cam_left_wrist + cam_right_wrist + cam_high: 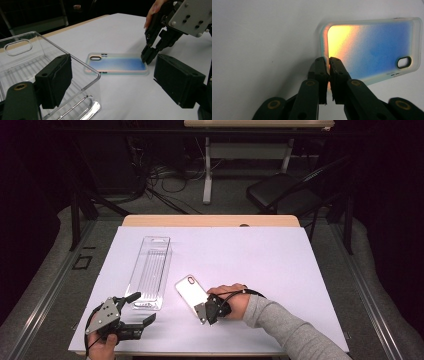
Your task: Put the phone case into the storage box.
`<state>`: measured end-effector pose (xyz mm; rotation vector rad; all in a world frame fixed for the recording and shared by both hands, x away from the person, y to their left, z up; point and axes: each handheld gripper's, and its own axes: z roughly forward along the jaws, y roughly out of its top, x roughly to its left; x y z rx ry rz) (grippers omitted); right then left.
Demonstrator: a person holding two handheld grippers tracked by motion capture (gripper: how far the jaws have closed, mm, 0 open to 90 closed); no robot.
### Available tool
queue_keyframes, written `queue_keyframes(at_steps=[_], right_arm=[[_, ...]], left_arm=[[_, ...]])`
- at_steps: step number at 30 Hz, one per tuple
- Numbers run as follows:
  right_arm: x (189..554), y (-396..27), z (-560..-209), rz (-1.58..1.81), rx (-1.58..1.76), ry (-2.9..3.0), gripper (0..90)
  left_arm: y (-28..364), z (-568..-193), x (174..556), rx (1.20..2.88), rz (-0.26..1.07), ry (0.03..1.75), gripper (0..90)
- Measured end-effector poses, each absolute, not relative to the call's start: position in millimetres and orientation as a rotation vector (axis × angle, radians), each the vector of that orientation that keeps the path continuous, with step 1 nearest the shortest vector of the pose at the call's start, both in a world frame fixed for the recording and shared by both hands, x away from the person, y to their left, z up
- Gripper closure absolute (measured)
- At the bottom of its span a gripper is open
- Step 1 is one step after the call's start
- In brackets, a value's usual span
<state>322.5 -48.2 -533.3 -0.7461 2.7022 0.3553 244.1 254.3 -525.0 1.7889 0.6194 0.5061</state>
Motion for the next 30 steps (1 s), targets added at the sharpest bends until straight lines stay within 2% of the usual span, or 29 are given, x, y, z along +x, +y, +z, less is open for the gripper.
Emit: queue_keyframes(at_steps=[30], right_arm=[[322.1,-49.3,-532.4,0.35,-0.806,2.675,86.2]], left_arm=[[254.2,-525.2,244.1,1.792,0.504,0.621,15.4]])
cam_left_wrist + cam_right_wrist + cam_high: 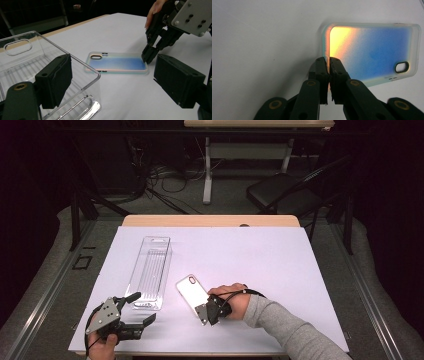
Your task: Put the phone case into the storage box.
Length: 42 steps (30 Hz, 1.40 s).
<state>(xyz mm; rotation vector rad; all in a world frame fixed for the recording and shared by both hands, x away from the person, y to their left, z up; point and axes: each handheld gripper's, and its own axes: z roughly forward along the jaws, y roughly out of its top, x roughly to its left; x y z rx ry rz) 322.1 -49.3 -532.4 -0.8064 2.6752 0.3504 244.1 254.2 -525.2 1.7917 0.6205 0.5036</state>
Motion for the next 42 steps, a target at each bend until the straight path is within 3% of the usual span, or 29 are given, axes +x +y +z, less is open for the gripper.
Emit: queue_keyframes(at_steps=[42], right_arm=[[314.6,-52.1,-524.0,0.399,-0.804,2.612,87.5]], left_arm=[[252.5,-526.4,245.3,1.808,0.469,0.614,15.4]])
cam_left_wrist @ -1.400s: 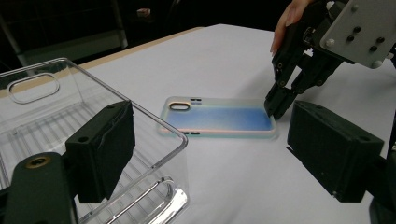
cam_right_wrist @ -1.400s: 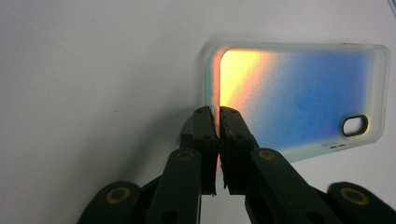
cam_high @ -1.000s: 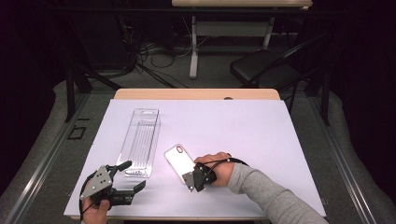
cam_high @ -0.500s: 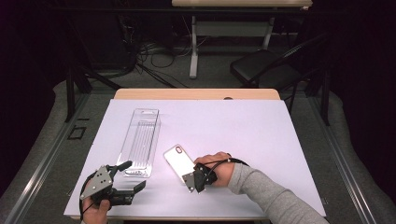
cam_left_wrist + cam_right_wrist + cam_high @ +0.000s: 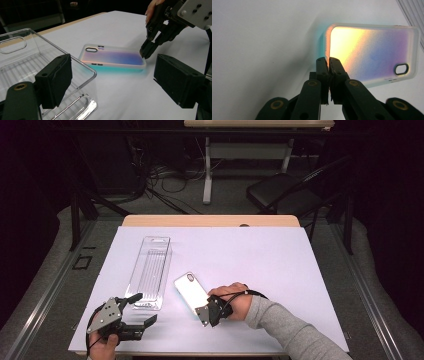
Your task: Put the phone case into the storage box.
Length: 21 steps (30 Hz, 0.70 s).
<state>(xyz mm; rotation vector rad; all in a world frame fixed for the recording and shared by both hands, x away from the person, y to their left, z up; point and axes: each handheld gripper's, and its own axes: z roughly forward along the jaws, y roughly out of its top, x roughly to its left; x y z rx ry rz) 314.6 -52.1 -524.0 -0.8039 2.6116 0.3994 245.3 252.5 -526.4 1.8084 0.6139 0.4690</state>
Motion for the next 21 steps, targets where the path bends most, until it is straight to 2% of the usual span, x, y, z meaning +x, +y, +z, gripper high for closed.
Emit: queue_keyframes(at_steps=[21], right_arm=[[309.9,-60.5,-511.4,0.42,-0.752,2.541,87.4]], left_arm=[[246.5,-520.9,254.7,1.768,0.39,0.717,15.5]])
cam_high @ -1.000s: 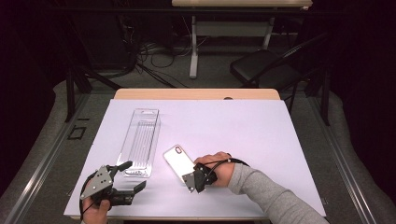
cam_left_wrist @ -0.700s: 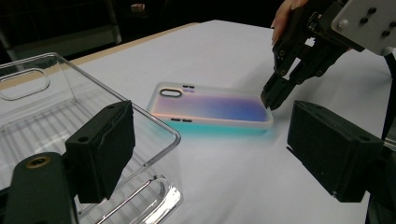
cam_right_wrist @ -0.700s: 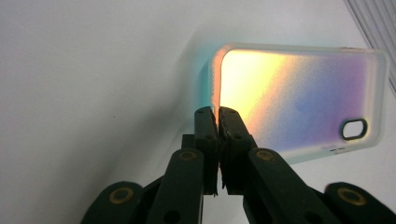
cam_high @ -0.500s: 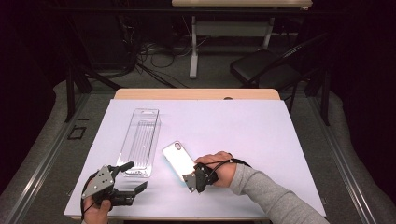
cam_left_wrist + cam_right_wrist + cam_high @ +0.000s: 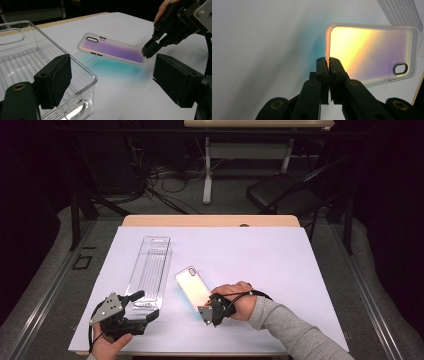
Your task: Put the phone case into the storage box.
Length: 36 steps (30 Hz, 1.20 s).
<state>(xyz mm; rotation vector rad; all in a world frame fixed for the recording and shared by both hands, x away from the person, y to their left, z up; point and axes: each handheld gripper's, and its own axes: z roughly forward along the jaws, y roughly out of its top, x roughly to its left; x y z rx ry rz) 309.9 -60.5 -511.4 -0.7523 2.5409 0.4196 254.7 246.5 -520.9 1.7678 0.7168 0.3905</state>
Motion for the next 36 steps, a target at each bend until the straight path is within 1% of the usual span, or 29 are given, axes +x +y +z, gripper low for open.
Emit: queue_keyframes(at_steps=[5,9,12,15,17,22,36], right_arm=[[309.1,-64.8,-507.0,0.43,-0.735,2.524,87.4],[309.2,-69.6,-502.8,0.422,-0.71,2.513,87.4],[309.8,-73.4,-499.6,0.423,-0.695,2.508,87.4],[309.8,-77.7,-497.6,0.421,-0.67,2.509,87.4],[309.7,-80.4,-496.3,0.41,-0.659,2.511,87.4],[310.7,-87.1,-492.0,0.409,-0.635,2.506,87.4],[312.5,-98.1,-482.9,0.39,-0.586,2.482,87.4]], left_arm=[[242.6,-515.5,256.3,1.793,0.372,0.705,16.3],[240.2,-507.9,258.9,1.806,0.369,0.688,20.1],[239.1,-501.1,262.7,1.804,0.364,0.692,20.4],[236.9,-493.8,267.7,1.806,0.366,0.687,25.1],[234.0,-489.3,271.4,1.8,0.378,0.696,25.3],[224.5,-479.9,283.8,1.769,0.356,0.715,25.7],[192.2,-464.2,311.4,1.776,0.332,0.709,25.0]])
